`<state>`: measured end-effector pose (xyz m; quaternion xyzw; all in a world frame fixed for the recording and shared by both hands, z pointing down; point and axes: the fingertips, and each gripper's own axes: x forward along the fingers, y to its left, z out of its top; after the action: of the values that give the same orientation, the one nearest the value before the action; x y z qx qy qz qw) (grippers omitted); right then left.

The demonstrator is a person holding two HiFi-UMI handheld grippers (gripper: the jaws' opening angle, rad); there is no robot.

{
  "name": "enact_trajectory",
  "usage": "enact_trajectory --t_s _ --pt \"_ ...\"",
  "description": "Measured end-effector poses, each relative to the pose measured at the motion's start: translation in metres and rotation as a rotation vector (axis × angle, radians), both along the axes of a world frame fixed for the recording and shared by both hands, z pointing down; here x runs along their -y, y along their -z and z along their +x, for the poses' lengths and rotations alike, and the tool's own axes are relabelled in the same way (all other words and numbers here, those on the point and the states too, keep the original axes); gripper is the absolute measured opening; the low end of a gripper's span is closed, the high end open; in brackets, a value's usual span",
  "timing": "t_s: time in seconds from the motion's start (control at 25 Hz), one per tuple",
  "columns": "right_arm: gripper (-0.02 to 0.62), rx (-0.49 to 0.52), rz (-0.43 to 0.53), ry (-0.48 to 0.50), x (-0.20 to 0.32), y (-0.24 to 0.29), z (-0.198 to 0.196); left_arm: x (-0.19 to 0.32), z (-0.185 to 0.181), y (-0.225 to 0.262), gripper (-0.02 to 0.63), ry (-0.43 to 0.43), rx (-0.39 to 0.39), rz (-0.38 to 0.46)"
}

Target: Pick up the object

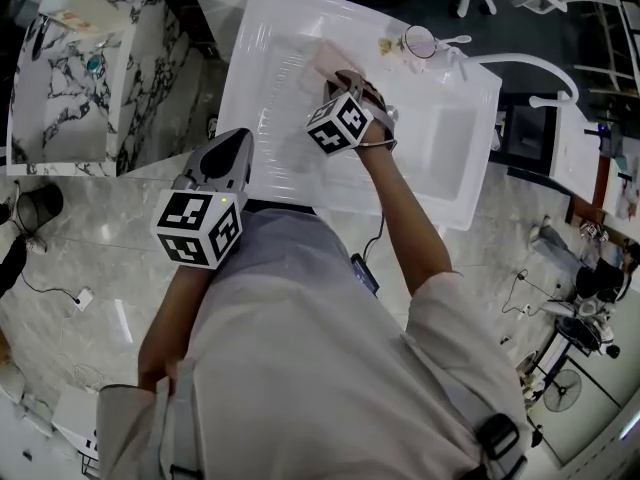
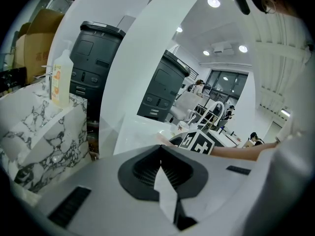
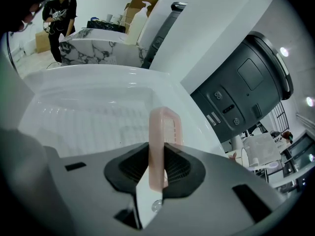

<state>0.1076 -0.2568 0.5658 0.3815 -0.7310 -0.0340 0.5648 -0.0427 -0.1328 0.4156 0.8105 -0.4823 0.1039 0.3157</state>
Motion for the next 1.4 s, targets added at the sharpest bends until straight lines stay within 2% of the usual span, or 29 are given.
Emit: enact_trajectory --t_s 0.72,1.4 --pt "0.087 0.134 -0.057 -0.115 -0.03 0.012 0.008 -0.015 0.002 -0.004 0.003 0.005 -0.01 -0.007" --pt "0.087 0.242 -0.055 -0.159 -0.056 0.03 0.01 -0.025 0.013 -0.009 0.003 -0.017 -0.023 -0.01"
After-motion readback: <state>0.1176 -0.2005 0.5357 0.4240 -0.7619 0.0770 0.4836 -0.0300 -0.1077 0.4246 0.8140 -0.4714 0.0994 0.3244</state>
